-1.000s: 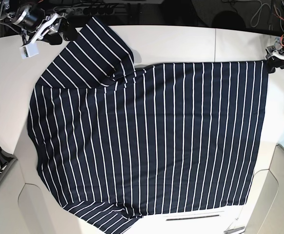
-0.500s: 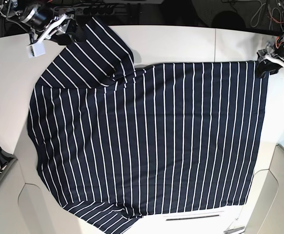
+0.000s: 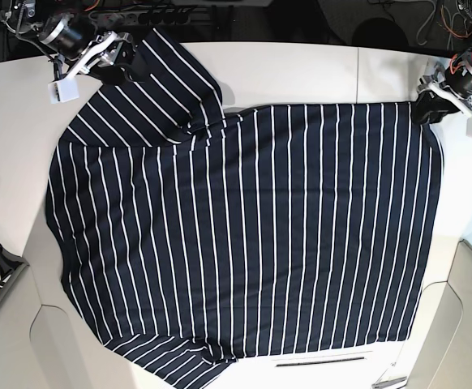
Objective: Fold the T-shirt properly
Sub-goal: 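Grasp the shirt edge corners with both grippers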
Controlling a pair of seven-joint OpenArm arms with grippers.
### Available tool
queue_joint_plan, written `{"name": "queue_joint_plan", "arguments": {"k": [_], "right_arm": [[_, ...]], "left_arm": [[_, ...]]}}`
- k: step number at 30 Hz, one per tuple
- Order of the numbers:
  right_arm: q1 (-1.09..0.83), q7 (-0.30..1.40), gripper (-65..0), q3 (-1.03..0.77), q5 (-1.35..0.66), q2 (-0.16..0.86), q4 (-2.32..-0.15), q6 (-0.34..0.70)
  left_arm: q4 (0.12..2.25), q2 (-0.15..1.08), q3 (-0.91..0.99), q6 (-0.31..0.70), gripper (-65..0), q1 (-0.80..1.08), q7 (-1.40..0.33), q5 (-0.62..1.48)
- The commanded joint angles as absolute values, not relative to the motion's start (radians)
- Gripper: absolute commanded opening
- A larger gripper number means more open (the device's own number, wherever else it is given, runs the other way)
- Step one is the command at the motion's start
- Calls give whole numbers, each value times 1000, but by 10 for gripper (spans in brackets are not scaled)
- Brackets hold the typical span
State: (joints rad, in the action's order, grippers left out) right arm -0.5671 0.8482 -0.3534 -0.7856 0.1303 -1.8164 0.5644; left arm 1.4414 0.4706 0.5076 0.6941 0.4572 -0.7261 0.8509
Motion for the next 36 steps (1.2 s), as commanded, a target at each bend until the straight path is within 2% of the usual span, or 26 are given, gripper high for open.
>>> {"name": "queue_joint_plan", "arguments": {"k": [1,10,20,24,36], "right_arm": [[-571,830,-275,-356,-804,135,-1831,572],[-571,865,-275,-376,-815,135,-1837,572],[-574,887,-275,-513,-805,135,-1877,558],[-574,872,-275,-511,-746,135,-1864,509],[-574,842,-275,-398,-706,130,-1852,489]], "left_arm": [[1444,479,508,698,-473,469,-757,835],[1444,479,508,698,-479,469,-757,837],[1444,480,508,698,-479,468,-761,834],[1444,480,508,698,-479,468,-760,842],[1444,480,508,698,-479,469,-768,841]]}}
